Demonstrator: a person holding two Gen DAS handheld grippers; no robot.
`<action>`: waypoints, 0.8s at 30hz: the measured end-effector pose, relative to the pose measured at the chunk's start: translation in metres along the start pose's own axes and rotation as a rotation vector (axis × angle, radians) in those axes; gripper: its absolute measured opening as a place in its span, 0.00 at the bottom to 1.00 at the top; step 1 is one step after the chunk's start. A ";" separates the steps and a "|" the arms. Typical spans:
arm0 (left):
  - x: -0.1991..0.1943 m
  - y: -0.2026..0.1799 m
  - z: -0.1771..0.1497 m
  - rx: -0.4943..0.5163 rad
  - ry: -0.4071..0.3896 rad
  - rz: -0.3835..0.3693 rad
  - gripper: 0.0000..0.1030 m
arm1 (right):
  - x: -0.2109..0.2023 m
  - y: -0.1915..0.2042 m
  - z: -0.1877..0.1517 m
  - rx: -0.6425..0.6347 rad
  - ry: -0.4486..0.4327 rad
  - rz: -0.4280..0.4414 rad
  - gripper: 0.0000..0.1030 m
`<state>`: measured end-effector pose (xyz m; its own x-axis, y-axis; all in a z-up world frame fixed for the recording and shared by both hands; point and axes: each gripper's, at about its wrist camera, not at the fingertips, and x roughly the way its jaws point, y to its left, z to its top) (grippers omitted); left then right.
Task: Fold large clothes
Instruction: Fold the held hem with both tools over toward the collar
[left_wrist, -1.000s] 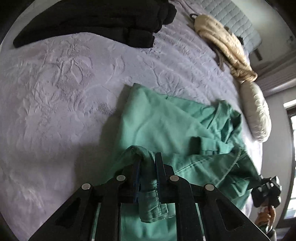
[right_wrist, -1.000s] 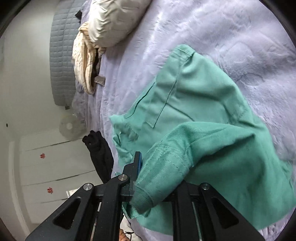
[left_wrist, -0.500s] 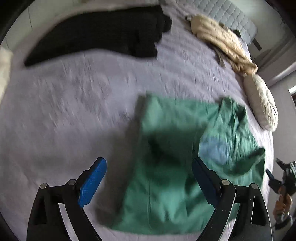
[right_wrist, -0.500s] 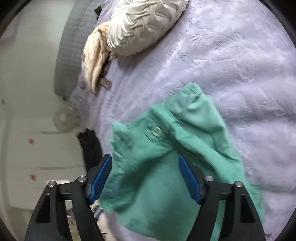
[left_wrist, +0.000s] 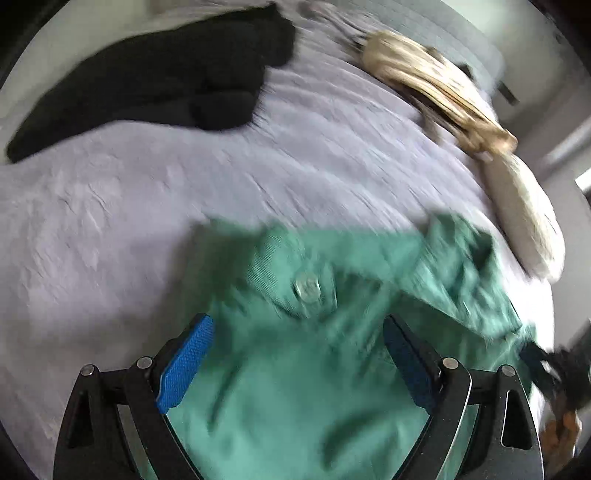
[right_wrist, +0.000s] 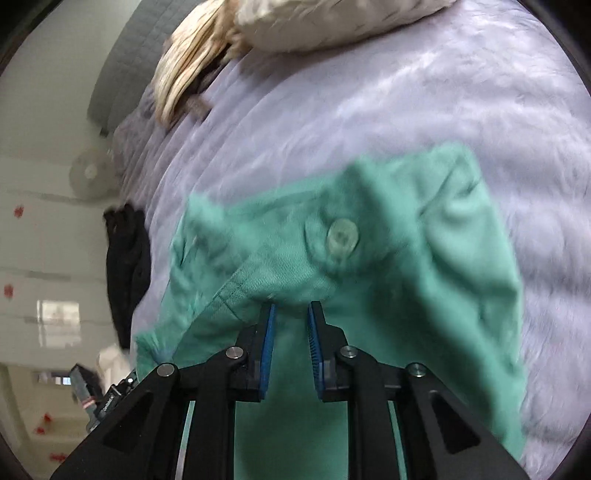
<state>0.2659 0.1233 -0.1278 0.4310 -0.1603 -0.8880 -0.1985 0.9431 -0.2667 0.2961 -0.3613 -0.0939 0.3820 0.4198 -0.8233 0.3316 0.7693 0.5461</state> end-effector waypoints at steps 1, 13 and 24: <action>0.001 0.004 0.006 -0.019 -0.009 0.030 0.91 | -0.004 -0.006 0.005 0.027 -0.029 -0.001 0.20; -0.002 0.031 0.008 0.098 0.052 0.077 0.91 | -0.062 -0.034 0.011 -0.040 -0.134 -0.145 0.73; 0.015 0.005 0.002 0.146 0.042 0.123 0.20 | -0.039 -0.010 -0.003 -0.194 -0.082 -0.272 0.04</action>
<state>0.2729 0.1258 -0.1414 0.3739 -0.0503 -0.9261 -0.1168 0.9880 -0.1008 0.2754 -0.3842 -0.0676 0.3724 0.1527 -0.9154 0.2638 0.9282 0.2622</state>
